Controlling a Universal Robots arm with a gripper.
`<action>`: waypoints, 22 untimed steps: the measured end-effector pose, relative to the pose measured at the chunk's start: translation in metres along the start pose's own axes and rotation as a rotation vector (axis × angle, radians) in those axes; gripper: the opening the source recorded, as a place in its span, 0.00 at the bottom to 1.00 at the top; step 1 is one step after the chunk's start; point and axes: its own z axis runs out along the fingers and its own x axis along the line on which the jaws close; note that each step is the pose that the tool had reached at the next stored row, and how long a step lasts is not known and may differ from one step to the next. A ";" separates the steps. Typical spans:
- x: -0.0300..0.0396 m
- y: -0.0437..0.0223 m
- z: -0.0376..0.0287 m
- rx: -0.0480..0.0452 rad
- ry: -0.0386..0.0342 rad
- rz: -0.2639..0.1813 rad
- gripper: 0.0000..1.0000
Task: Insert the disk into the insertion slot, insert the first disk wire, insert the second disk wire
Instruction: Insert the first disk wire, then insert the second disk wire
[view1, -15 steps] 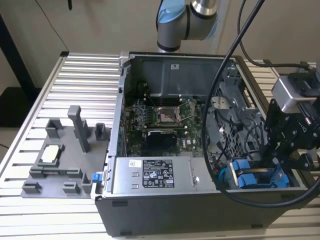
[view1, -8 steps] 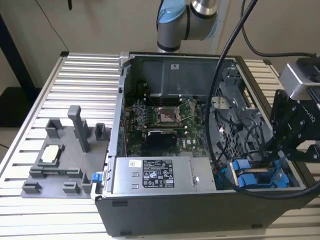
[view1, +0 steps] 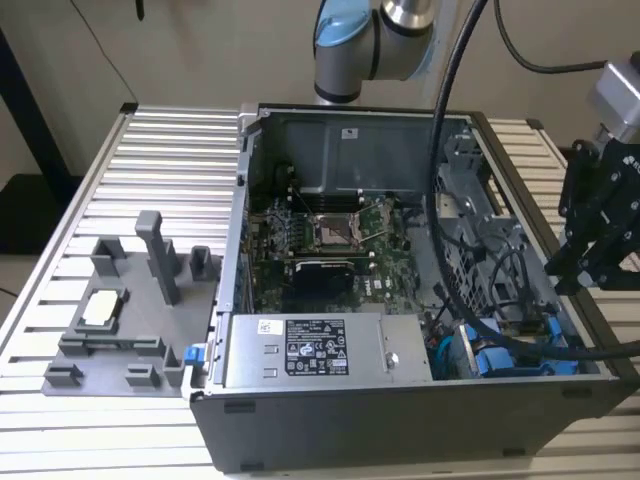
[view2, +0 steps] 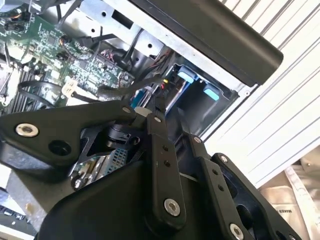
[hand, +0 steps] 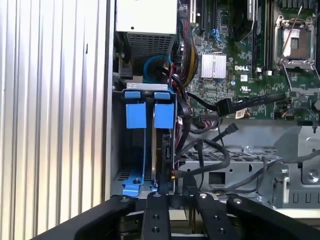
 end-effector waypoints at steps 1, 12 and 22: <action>-0.0003 0.0003 -0.0042 0.0000 -0.0002 0.000 0.27; -0.0054 0.0003 -0.0065 0.0000 0.0001 0.000 0.27; -0.0352 -0.0003 -0.0041 0.0000 0.0004 0.000 0.27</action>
